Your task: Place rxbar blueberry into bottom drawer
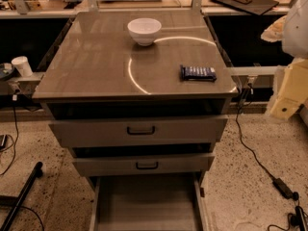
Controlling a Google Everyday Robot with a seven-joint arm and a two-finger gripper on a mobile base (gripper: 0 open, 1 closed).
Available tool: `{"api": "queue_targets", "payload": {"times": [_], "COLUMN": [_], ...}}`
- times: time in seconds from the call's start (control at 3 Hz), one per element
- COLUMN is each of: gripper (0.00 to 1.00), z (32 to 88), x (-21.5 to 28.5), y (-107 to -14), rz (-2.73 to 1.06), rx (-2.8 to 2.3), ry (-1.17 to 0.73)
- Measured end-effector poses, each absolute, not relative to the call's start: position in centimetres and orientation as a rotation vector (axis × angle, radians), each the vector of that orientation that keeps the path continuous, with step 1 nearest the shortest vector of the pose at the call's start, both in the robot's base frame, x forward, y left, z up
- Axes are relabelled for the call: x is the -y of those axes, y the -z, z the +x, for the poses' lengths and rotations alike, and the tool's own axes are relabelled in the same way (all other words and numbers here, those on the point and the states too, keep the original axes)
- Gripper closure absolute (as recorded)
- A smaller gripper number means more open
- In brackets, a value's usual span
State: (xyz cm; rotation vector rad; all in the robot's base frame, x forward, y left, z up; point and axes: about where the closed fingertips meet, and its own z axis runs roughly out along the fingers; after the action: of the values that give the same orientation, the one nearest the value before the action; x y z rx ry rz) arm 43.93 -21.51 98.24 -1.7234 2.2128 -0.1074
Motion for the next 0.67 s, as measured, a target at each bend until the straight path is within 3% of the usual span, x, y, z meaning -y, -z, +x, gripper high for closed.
{"api": "queue_targets", "payload": {"times": [0.67], "gripper": [0.00], "z": [44.58], "x": [21.04], "y": [-97.83], "rz": [-1.717], "rx": [-2.172], "ry": [0.063]}}
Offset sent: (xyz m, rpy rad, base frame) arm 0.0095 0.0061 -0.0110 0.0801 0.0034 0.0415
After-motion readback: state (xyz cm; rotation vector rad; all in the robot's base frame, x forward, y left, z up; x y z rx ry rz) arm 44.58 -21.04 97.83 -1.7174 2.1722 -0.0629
